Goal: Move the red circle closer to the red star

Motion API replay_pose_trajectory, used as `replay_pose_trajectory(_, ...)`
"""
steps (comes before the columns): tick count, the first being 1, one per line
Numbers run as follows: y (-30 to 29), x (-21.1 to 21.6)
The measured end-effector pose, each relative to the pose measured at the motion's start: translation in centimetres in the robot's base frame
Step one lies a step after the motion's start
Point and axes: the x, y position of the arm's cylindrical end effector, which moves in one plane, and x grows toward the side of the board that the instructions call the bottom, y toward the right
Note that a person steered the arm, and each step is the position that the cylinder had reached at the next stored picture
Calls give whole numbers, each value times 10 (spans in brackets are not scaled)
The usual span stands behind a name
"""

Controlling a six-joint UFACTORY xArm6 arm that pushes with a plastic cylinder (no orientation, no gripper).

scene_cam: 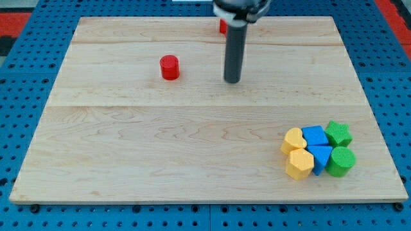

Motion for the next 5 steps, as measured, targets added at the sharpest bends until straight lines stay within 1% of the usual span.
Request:
replay_pose_trajectory(1,-69,20)
replay_pose_trajectory(2,-109,7)
replay_pose_trajectory(3,-115,-14)
replay_pose_trajectory(5,-109,-52)
